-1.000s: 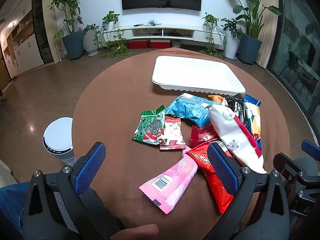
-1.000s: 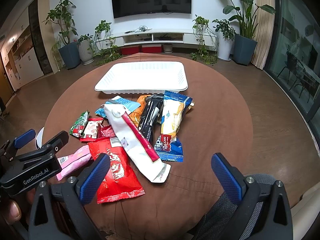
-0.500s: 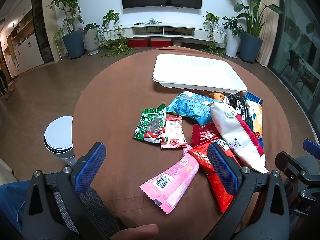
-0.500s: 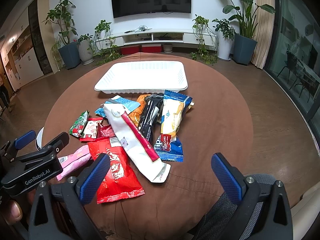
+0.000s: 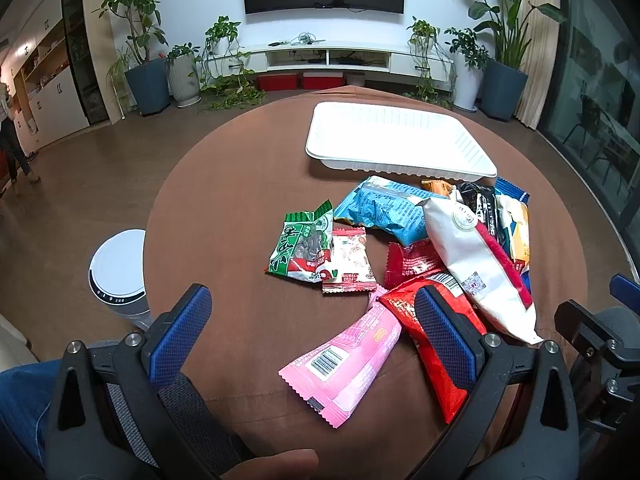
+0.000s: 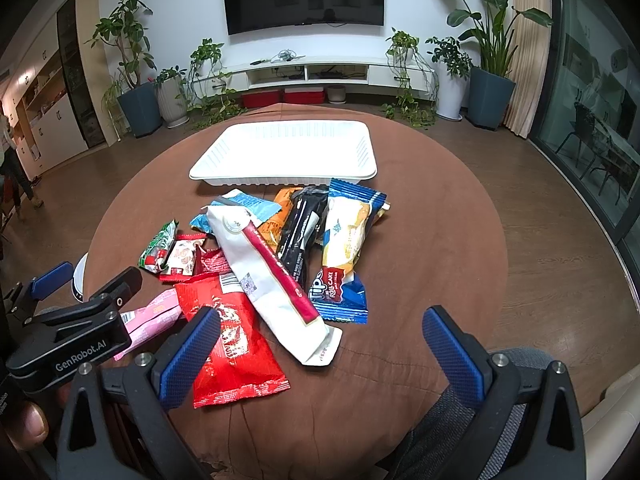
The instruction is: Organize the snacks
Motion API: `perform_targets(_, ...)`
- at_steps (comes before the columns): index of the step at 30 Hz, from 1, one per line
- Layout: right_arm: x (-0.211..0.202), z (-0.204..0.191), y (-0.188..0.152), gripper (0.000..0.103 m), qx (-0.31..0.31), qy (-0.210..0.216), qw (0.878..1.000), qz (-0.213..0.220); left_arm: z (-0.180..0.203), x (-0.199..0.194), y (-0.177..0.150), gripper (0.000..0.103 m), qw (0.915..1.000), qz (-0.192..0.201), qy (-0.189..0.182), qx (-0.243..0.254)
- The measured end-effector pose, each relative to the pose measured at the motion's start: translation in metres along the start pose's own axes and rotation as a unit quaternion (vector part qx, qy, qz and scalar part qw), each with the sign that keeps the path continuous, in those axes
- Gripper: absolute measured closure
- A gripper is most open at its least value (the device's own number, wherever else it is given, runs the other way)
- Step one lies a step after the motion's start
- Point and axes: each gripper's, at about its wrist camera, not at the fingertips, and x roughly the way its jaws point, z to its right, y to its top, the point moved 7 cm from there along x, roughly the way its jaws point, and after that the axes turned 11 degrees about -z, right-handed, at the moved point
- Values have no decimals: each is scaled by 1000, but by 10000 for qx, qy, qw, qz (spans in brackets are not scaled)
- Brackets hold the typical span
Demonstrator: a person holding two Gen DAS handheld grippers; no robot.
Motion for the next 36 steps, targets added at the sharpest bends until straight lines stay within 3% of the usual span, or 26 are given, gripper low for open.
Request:
perform_targets(21, 0, 1, -1, 0, 80, 80, 9999, 34, -6, 7, 0, 0, 10000, -17, -24, -59)
perform_targets(26, -8, 12, 4, 0, 245, 310, 9989, 252, -14, 0, 7, 0, 9988, 379, -217, 199)
perform_targets(28, -12, 17, 7, 0, 311, 352, 9981, 394, -17, -4, 8, 0, 9960, 597, -561, 353)
perform_targets(31, -15, 23, 10, 0, 456, 512, 9962, 543, -31, 4, 0, 0, 9979, 175, -481, 396)
perform_targets(34, -13, 30, 12, 0, 630, 735, 9936, 576, -44, 9, -7, 0, 9978, -68, -624, 204)
perform_targets(36, -9, 31, 12, 0, 683, 857, 9927, 512, -40, 12, -11, 0, 9965, -230, -663, 458)
